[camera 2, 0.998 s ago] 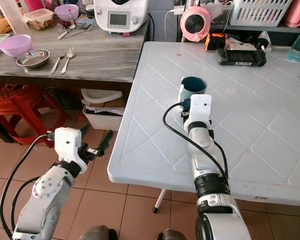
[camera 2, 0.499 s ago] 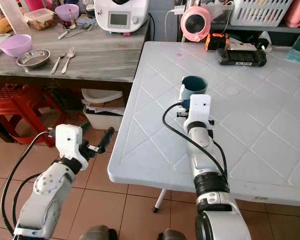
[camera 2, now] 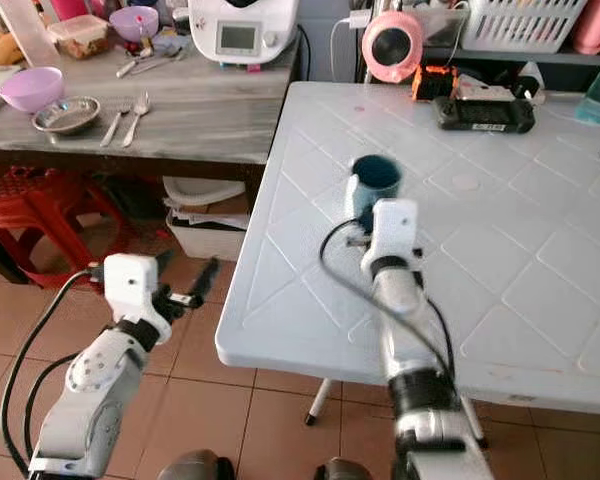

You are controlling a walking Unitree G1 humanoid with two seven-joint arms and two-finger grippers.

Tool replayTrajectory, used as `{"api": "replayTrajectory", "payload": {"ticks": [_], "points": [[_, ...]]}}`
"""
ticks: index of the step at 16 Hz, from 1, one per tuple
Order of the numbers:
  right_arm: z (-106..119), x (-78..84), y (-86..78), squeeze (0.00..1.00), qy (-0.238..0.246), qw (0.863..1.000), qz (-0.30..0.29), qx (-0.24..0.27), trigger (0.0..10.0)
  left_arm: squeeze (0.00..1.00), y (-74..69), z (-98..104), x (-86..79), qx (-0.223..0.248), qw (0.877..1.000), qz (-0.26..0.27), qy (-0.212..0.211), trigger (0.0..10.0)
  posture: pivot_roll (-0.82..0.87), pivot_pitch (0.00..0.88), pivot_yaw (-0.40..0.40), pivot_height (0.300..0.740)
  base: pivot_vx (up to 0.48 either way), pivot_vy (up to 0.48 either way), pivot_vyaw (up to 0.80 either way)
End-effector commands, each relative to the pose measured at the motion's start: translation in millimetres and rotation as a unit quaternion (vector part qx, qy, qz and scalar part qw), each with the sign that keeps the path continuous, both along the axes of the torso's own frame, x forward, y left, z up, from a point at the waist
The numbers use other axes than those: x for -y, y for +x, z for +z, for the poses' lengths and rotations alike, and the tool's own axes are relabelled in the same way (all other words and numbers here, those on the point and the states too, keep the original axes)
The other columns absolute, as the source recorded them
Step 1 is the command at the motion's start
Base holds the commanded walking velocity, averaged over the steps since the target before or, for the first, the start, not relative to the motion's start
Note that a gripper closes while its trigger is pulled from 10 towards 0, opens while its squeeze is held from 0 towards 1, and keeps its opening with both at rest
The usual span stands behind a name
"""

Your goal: Setting the table

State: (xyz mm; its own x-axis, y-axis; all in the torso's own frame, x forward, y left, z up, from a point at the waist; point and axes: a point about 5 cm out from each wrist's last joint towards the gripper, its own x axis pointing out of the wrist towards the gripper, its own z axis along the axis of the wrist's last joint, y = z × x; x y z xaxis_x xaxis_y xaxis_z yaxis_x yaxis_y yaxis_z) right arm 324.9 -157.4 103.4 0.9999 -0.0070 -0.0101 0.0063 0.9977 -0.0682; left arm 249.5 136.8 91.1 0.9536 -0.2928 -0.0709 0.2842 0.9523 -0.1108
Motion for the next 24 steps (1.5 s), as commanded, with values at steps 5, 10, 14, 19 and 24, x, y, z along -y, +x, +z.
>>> {"api": "replayTrajectory", "payload": {"ticks": [5,10,14,19,24], "points": [[3,10.8,-26.2,0.00,0.004,1.000,0.010,0.015,10.0,0.00,10.8,1,4.3,0.016,1.000,0.014,-0.012,10.0,-0.01,0.000,0.017,0.740,0.000,0.414,0.00],[17,12.3,-37.9,0.00,0.023,0.998,0.001,0.066,10.0,0.00,23.6,-5,0.4,0.015,0.997,0.061,-0.041,10.0,-0.03,0.000,0.043,0.740,0.000,0.480,0.00],[18,10.5,-47.4,0.00,0.003,0.998,-0.012,0.064,10.0,0.00,33.7,5,2.8,0.040,0.997,0.062,-0.028,10.0,-0.02,0.000,0.039,0.740,0.000,0.480,0.00],[23,20.8,-70.4,0.00,-0.034,0.995,-0.036,0.087,10.0,0.00,25.6,0,-17.2,0.049,0.994,0.097,-0.003,10.0,-0.03,0.000,0.048,0.740,0.000,0.480,0.00],[19,20.1,-84.0,0.00,-0.001,0.997,-0.035,0.063,10.0,0.00,19.1,-5,-13.4,0.038,0.993,0.111,-0.012,10.0,-0.04,0.000,0.049,0.740,0.000,0.472,0.00]]}}
